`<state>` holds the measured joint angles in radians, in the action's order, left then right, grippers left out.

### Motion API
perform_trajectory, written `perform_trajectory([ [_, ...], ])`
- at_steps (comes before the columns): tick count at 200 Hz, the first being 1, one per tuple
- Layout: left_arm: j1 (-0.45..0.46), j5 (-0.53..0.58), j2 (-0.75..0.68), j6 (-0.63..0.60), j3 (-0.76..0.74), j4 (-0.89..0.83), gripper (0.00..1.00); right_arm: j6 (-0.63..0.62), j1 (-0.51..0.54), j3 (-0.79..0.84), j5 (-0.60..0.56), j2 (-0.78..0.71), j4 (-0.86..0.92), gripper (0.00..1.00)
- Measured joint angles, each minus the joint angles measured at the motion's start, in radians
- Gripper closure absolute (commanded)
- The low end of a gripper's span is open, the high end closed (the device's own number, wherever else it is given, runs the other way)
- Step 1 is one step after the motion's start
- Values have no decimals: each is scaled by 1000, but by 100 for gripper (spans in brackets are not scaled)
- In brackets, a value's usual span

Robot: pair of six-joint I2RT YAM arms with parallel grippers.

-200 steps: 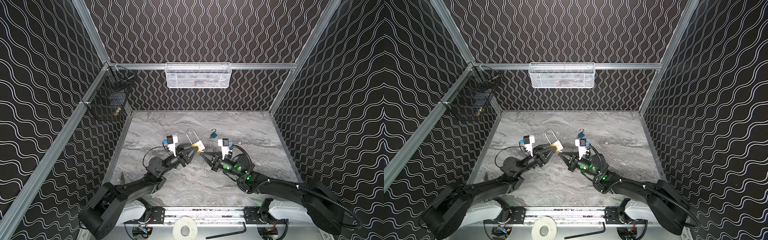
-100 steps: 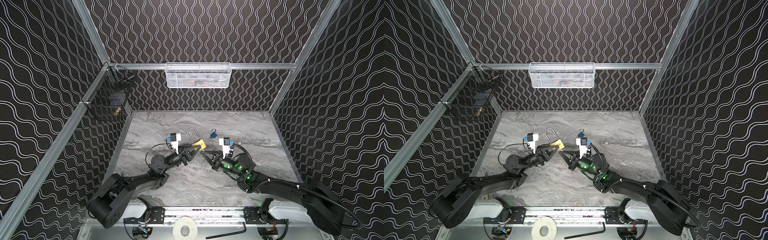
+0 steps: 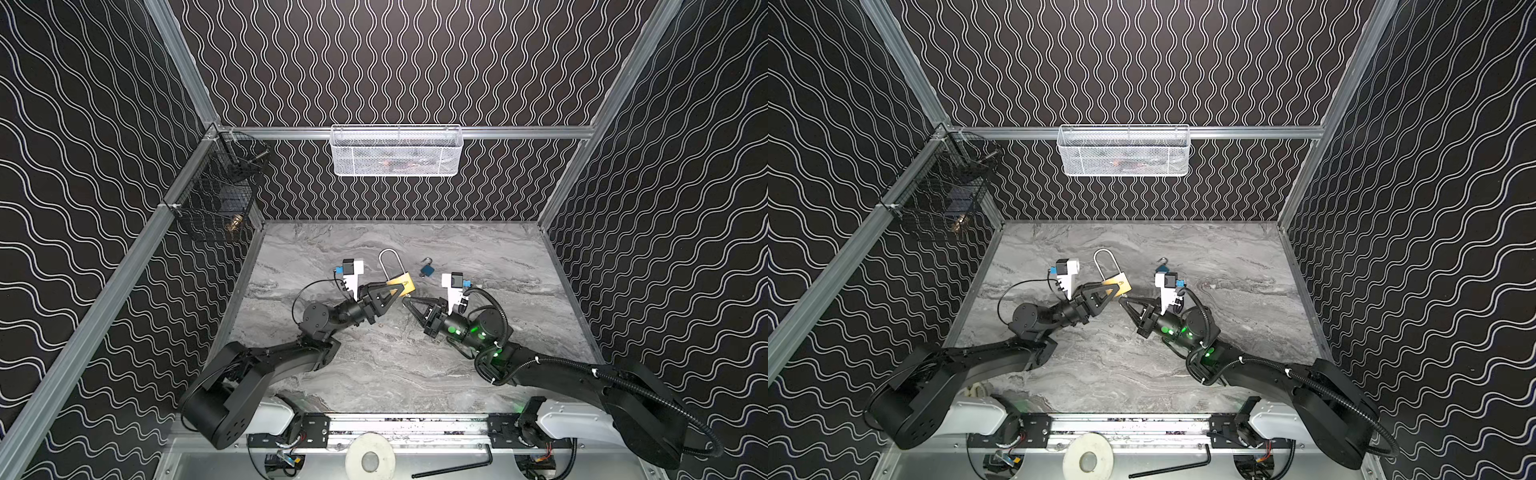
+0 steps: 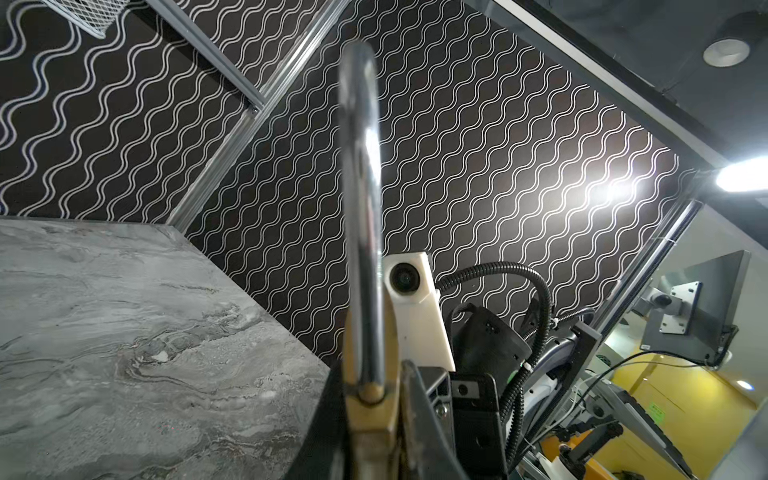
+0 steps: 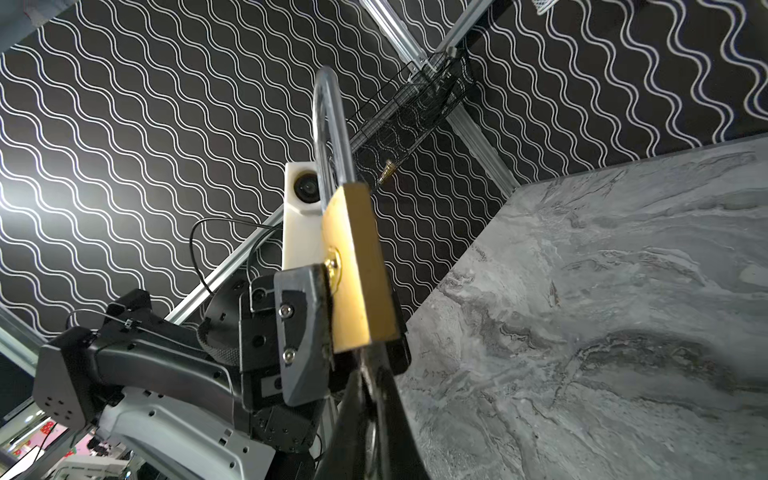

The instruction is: Unlock with the key

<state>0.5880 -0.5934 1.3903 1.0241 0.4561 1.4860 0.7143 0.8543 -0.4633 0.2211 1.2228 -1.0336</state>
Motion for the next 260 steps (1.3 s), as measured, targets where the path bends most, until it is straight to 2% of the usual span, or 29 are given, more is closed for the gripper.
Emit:
perform_trajectory([
  [36, -8, -53, 25, 47, 26, 20, 100, -1, -7, 3, 9, -24, 11, 100],
  [72, -19, -116, 7, 70, 15, 14, 100, -18, -26, 6, 66, -61, 65, 100],
  [103, -22, -132, -5, 72, 2, -1, 100, -23, -43, 6, 116, -69, 96, 100],
  [144, -23, -139, -26, 72, 4, -29, 100, -23, -44, 6, 128, -68, 91, 100],
  [158, -23, -139, -31, 72, 10, -43, 100, -20, -45, 6, 127, -68, 85, 87],
  [170, -23, -145, -40, 72, 13, -65, 100, -19, -45, 10, 126, -71, 84, 84],
  [194, -21, -168, -75, 63, 16, -140, 100, -23, -45, 20, 105, -90, 90, 72],
  [224, -26, -166, -138, 19, 29, -262, 100, -35, -46, 37, 71, -130, 98, 42],
  [236, -27, -164, -163, 4, 42, -321, 100, -45, -47, 49, 57, -148, 113, 33],
  [260, -29, -141, -198, -35, 61, -421, 100, -76, -47, 56, 33, -187, 187, 28],
])
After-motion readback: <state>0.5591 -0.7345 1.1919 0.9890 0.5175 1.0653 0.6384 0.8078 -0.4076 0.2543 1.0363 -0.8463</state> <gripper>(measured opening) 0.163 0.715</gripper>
